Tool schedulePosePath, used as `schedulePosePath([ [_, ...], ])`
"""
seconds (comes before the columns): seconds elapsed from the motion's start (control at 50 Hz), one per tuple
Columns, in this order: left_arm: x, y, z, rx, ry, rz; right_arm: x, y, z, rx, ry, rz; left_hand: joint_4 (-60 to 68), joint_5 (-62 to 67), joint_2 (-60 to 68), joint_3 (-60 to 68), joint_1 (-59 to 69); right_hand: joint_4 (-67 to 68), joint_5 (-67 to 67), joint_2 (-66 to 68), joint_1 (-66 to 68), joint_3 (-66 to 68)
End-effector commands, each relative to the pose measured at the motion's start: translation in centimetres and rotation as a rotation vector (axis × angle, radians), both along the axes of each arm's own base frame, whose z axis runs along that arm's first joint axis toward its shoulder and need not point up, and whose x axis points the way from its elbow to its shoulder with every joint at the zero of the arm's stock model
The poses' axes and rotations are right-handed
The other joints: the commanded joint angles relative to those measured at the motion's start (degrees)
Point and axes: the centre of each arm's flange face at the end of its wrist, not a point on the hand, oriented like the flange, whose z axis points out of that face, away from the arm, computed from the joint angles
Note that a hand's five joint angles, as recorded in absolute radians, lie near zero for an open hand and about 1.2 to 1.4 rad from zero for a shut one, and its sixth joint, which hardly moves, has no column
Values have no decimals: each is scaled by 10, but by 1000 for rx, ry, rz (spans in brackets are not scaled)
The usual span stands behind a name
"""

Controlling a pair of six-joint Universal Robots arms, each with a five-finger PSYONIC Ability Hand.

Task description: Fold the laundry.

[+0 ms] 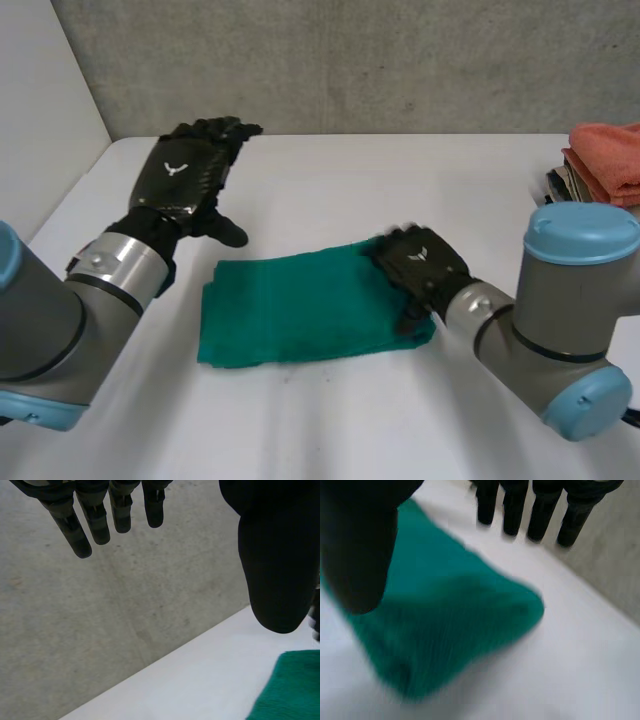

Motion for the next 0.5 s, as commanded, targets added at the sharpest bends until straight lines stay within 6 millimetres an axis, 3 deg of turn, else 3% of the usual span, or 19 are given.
schedulePosePath([
  [0.02,-4,6,-3,10,-5,-14,-23,-14,-26,-38,165,-25,-1,-12,-4,-8,6,465,462,466,462,466],
  [0.04,-4,7,-2,8,-4,-16,-23,-17,-23,-76,197,-21,-1,-12,-4,-8,6,574,571,575,571,575],
  [0.16,-1,9,5,-6,2,-10,-13,-30,-5,-203,191,-40,1,-11,-2,-6,7,588,585,589,585,589],
  [0.24,5,10,16,-35,15,4,29,-14,19,-335,68,43,-1,-12,-4,-8,6,588,585,589,585,589],
  [0.26,6,9,18,-41,17,9,46,-2,28,-379,17,90,1,-11,-2,-6,7,588,585,589,585,589],
  [0.32,12,8,26,-61,28,26,69,18,38,-430,-53,173,2,-9,-1,-4,9,588,585,589,585,589],
  [0.4,22,3,33,-66,34,75,98,54,27,-434,-110,355,6,-6,3,-1,12,588,585,589,585,589],
  [0.44,27,0,33,-53,34,119,111,80,2,-379,-106,482,9,-2,6,2,16,588,585,589,585,589],
  [0.5,31,-1,32,-38,33,170,120,102,-17,-324,-111,594,14,3,11,8,21,588,585,589,585,589],
])
